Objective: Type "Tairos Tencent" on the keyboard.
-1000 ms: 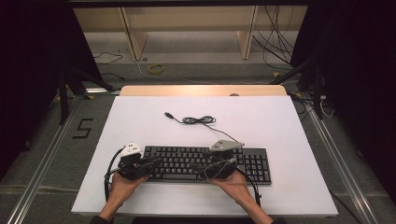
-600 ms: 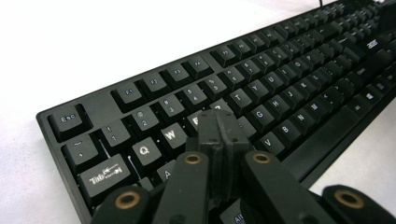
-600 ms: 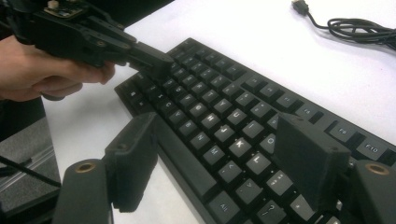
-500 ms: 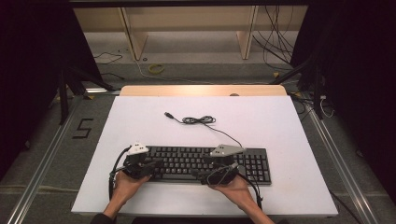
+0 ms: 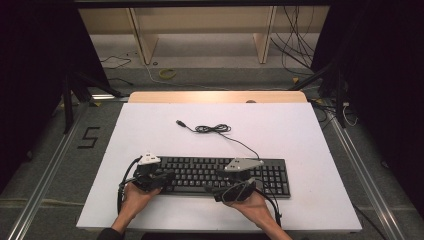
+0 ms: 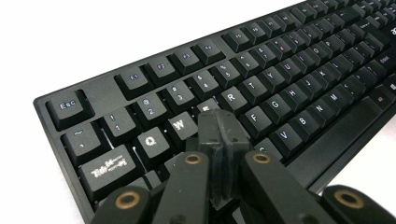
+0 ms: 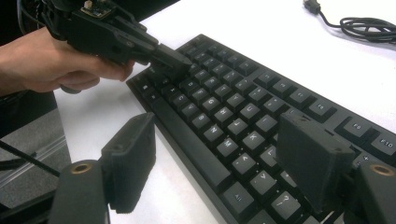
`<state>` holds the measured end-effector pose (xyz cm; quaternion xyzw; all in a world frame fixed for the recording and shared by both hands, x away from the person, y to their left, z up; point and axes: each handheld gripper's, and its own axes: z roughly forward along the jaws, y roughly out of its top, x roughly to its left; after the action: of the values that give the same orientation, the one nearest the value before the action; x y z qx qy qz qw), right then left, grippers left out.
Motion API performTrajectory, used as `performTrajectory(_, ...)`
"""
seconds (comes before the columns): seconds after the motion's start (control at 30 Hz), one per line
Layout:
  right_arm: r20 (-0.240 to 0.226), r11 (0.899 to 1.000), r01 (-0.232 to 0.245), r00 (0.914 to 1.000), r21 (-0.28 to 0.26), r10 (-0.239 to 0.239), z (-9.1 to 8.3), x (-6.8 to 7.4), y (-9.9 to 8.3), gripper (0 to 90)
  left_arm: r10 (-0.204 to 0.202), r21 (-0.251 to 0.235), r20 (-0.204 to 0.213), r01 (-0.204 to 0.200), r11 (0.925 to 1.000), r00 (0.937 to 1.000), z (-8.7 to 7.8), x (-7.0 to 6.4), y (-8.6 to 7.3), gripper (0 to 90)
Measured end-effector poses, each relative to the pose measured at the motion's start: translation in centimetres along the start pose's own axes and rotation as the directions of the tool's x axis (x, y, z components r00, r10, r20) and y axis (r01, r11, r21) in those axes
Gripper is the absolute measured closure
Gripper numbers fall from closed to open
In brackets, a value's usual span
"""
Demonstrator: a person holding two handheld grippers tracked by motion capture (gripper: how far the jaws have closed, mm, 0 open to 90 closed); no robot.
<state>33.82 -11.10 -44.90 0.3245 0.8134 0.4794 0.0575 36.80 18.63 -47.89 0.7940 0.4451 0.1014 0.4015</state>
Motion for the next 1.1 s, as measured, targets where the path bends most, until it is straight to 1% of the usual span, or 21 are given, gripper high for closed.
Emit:
performTrajectory(0.17,0.003,1.0,0.002,1.0,0.004,-0.002,0.0,0.0,-0.2,29.6,0.005,0.018,-0.001,-0.005,0.9998,1.0,0.2,0.1,-0.1,89.0)
performTrajectory(0.2,0.003,1.0,0.0,1.0,0.005,0.0,0.0,0.0,-0.2,29.6,-0.006,0.013,0.003,0.006,0.9999,1.0,0.2,0.1,-0.1,89.0)
performTrajectory(0.27,0.004,1.0,0.001,1.0,0.005,-0.001,-0.1,0.0,-0.2,29.6,-0.007,0.013,0.009,0.007,0.9999,0.9999,0.2,0.2,-0.2,89.1)
performTrajectory(0.3,0.005,1.0,0.0,1.0,0.007,0.0,0.0,0.0,-0.3,29.6,-0.023,0.008,0.02,0.023,0.9997,0.9995,0.3,0.3,-0.3,89.1)
performTrajectory(0.37,0.005,1.0,0.001,1.0,0.008,-0.001,0.0,0.0,-0.3,29.6,-0.039,0.005,0.034,0.039,0.9992,0.9987,0.2,0.6,-0.3,89.2)
performTrajectory(0.67,0.005,1.0,0.003,1.0,0.01,-0.003,0.0,0.1,-0.3,29.6,-0.014,0.013,0.015,0.014,0.9998,0.9998,0.1,0.2,-0.1,88.9)
performTrajectory(0.73,0.005,1.0,0.003,1.0,0.01,-0.003,0.0,0.1,-0.3,29.6,-0.015,0.011,0.012,0.015,0.9998,0.9998,0.1,0.1,-0.1,88.8)
performTrajectory(0.77,0.005,1.0,0.002,1.0,0.009,-0.002,0.0,0.1,-0.3,29.6,-0.017,0.007,0.014,0.017,0.9998,0.9998,0.0,0.1,0.0,88.7)
performTrajectory(0.8,0.005,1.0,0.002,1.0,0.007,-0.002,0.0,0.1,-0.3,29.6,-0.016,0.005,0.016,0.016,0.9999,0.9997,-0.1,0.1,0.0,86.5)
performTrajectory(0.87,0.005,1.0,0.004,1.0,0.006,-0.004,0.0,0.1,-0.3,29.6,-0.012,-0.001,0.012,0.012,0.9999,0.9998,-0.4,0.1,0.2,86.2)
performTrajectory(0.93,0.004,1.0,0.003,1.0,0.007,-0.003,0.0,0.1,-0.2,29.6,-0.019,-0.016,0.014,0.02,0.9997,0.9997,-0.7,0.1,0.3,84.6)
performTrajectory(1.0,0.004,1.0,0.003,1.0,0.005,-0.003,0.0,0.1,-0.2,29.6,-0.016,-0.019,0.016,0.017,0.9997,0.9997,-0.9,0.2,0.4,83.6)
performTrajectory(1.03,0.003,1.0,0.004,1.0,0.006,-0.004,0.0,0.2,-0.2,29.6,-0.021,-0.033,0.02,0.022,0.9992,0.9996,-1.1,0.2,0.5,81.4)
performTrajectory(1.1,0.003,1.0,0.003,1.0,0.007,-0.003,0.1,0.2,-0.2,29.6,-0.027,-0.037,0.023,0.028,0.9989,0.9994,-1.3,0.1,0.5,79.4)
